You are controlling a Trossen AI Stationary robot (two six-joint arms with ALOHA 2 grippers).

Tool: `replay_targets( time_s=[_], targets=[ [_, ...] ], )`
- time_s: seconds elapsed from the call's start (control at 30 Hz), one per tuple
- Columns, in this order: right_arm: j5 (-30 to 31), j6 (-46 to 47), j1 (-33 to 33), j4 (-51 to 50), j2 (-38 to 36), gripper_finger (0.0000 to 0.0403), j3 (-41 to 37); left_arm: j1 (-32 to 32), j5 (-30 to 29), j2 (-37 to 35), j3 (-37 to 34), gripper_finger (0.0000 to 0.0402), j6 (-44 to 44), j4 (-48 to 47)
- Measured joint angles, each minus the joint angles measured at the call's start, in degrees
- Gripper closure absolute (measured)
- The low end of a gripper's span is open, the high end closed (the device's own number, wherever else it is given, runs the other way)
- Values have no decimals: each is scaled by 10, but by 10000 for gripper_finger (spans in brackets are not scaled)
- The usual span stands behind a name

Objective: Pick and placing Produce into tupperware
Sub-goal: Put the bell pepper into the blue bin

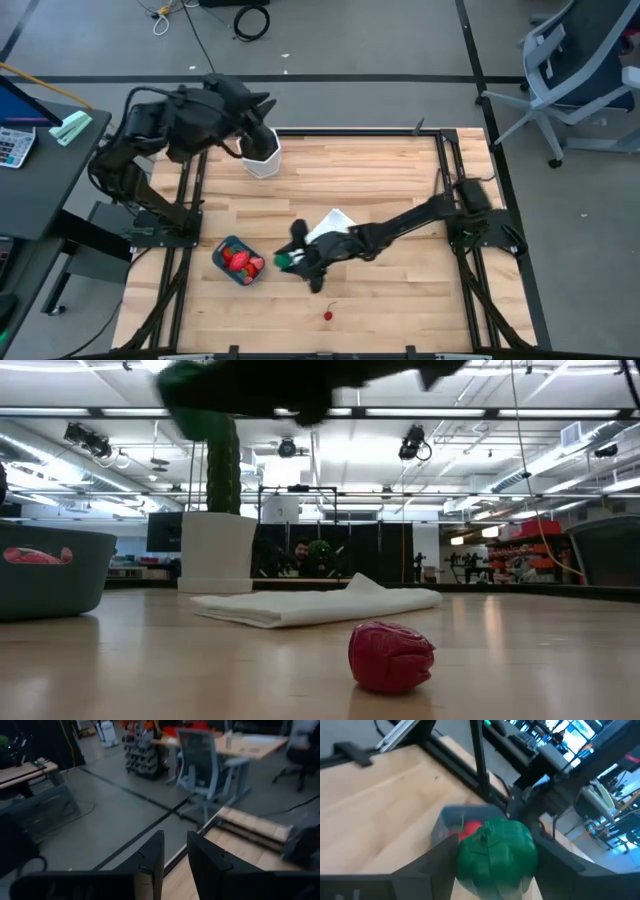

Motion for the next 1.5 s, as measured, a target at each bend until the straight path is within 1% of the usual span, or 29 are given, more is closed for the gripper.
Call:
replay_targets(
  time_s=[0.07,0.17,0.27,0.4,0.53,0.67,0.8,1.03,1.27,1.37,1.5],
  targets=[
    [-1,4,-2,-3,42,177,57,6,0,1,-13,312,0,-11],
    [-4,40,-5,-4,98,177,139,14,2,2,-25,316,-3,-48],
    [-9,71,-8,-30,144,177,207,21,1,1,-32,320,1,-111],
    [-29,106,-9,-71,199,177,286,30,1,1,-33,320,-42,-182],
    [-39,124,-8,-70,251,177,352,36,1,1,-33,314,-54,-197],
    [-36,141,-10,-108,287,177,404,36,0,1,-33,310,-54,-201],
    [-24,182,-14,-133,307,177,430,36,1,1,-33,314,-55,-208],
    [-20,223,-24,-179,317,176,431,36,1,1,-33,321,-61,-209],
    [-23,239,-27,-211,317,175,431,36,1,1,-33,313,-63,-209],
    [-40,239,-27,-218,317,166,431,36,1,1,-33,310,-80,-208],
    [-42,239,-24,-217,317,140,431,36,1,1,-33,314,-93,-208]
  ],
)
